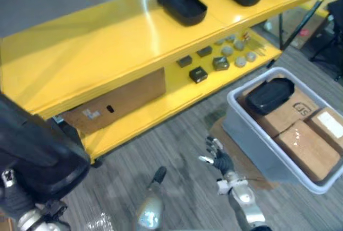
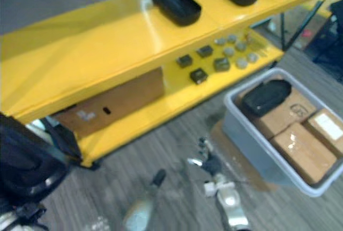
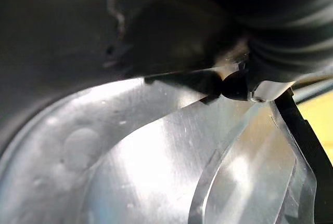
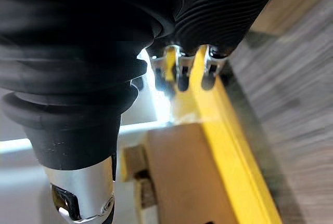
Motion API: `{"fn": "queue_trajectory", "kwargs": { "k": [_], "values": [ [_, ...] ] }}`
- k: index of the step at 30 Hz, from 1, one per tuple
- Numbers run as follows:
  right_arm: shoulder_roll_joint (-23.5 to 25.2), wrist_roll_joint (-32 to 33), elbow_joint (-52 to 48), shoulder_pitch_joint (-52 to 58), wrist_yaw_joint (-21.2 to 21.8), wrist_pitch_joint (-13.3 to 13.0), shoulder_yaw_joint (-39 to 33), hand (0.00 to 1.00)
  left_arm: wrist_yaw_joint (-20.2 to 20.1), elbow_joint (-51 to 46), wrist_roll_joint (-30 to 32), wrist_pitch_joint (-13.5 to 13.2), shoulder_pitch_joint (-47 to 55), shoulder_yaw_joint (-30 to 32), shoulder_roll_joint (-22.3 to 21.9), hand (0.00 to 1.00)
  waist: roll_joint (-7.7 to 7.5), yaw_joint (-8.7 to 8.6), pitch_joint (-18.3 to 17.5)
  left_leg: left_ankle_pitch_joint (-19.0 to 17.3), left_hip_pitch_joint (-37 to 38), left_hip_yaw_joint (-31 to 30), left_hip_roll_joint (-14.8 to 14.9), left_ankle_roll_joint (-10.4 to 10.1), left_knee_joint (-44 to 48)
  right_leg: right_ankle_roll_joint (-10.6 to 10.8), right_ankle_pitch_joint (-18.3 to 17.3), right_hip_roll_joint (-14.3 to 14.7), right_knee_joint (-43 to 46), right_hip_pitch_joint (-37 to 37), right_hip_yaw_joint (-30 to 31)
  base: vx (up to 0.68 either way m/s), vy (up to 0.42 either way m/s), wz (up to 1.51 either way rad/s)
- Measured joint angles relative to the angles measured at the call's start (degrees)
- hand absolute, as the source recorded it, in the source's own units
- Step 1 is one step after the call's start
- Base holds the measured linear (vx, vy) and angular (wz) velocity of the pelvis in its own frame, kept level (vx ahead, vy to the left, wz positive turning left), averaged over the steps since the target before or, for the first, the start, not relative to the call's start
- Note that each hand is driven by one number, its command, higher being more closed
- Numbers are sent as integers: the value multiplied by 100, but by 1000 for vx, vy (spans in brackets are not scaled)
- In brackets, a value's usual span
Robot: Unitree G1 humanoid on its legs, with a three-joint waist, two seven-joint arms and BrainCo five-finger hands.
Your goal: Walk over and take plastic housings, then place them on the shelf
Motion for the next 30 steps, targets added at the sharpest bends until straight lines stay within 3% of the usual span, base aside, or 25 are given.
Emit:
{"fn": "queue_trajectory", "kwargs": {
  "k": [5, 8, 11, 12, 13, 16, 17, 19, 20, 22, 24, 26, 27, 28, 30],
  "values": [
    [-5, -320, -215, 58, -99, 4, 35, 0, 90, 4, -174, -1, -74, -180, 20, 100, 19, -45, 268, -8, -124, 11, -48, 25, 1, 19, -108, -59, 141, -187, 118, -34, -4, 1],
    [-5, -397, -276, 93, -108, 4, 41, 0, 114, 46, -288, -2, -78, -180, 106, 100, -65, -73, 346, -78, -126, 14, -203, 97, 89, 52, -150, -190, 181, -131, 111, 27, 17, 12],
    [-5, -459, -274, 99, -134, 1, 36, 0, 121, 46, -371, -12, -148, -157, 215, 100, -226, -79, 488, -375, -191, 21, -444, 115, 521, 64, -117, -358, 304, 56, 121, 69, 44, 20],
    [-18, -542, -274, 103, -169, -4, 27, 0, 122, 46, -370, -12, -187, -157, 207, 100, -250, -128, 501, -459, -196, 0, -490, 119, 655, -19, -46, -400, 497, 61, 277, 72, 86, 36],
    [-29, -557, -286, 98, -228, -57, 1, 0, 124, 46, -343, -30, -260, -157, 216, 100, -266, -146, 505, -567, -176, 9, -486, 161, 782, -295, 129, -465, 1011, -95, 630, 59, 93, 40],
    [-28, -551, -381, 66, -221, -213, -129, 0, 182, 45, -254, -95, -325, -134, 215, 100, -320, -225, 512, -659, -178, 289, -392, 185, 866, -646, 642, -598, 1843, -504, 1161, 47, 108, 27],
    [4, -550, -401, -34, -226, -291, -213, 0, 243, 41, -92, -102, -321, -40, 222, 100, -416, -272, 555, -837, -231, 676, -376, 364, 1174, -915, 1057, -733, 2321, -748, 1516, 91, 155, 5],
    [54, -555, -398, -93, -241, -342, -301, 0, 333, 37, -56, -100, -302, -38, 268, 100, -425, -269, 561, -1056, -205, 772, -384, 463, 1375, -953, 1704, -770, 2553, -847, 1740, 138, 153, 6],
    [101, -561, -398, -125, -282, -426, -357, 0, 398, -17, 33, -102, -308, -42, 354, 100, -336, -294, 571, -1092, 52, 654, -243, 520, 976, -910, 2101, -654, 2596, -976, 1844, 161, 73, 17],
    [103, -569, -404, -236, -345, -514, -494, 0, 441, -66, 51, -103, -500, 0, 482, 100, -284, -286, 587, -1121, 232, 554, -32, 593, 630, -903, 733, -195, 2387, -1186, 1864, 156, 49, 16],
    [95, -685, -496, -300, -471, -594, -839, 0, 433, -72, 57, -101, -730, 32, 488, 100, -243, -292, 587, -1068, 252, 474, -43, 654, 692, -877, 288, 123, 1743, -1319, 1867, 114, 77, 13],
    [72, -685, -723, -234, -727, -647, -1248, 0, 418, -72, 57, -84, -910, -39, 492, 100, -248, -358, 584, -991, 318, 341, -272, 694, 795, -891, 119, 203, 1158, -1438, 2061, 121, 36, 39],
    [14, -668, -928, -188, -913, -648, -1485, 0, 376, -81, 60, -85, -1007, -128, 491, 100, -242, -523, 566, -1005, 372, 130, -440, 716, 794, -889, 110, 271, 929, -1550, 2332, 157, -50, 92],
    [-48, -670, -1114, -124, -1112, -644, -1688, 0, 279, -81, 70, -85, -1085, -237, 494, 100, -157, -674, 563, -1023, 424, -84, -570, 742, 794, -888, 111, 335, 815, -1671, 2615, 150, -74, 101],
    [-68, -677, -1257, -52, -1385, -610, -1933, 0, 98, -80, 72, -96, -1169, -404, 482, 100, -21, -799, 525, -1057, 481, -301, -612, 780, 817, -883, 115, 534, 628, -1831, 3082, 116, -128, 97]
  ]
}}
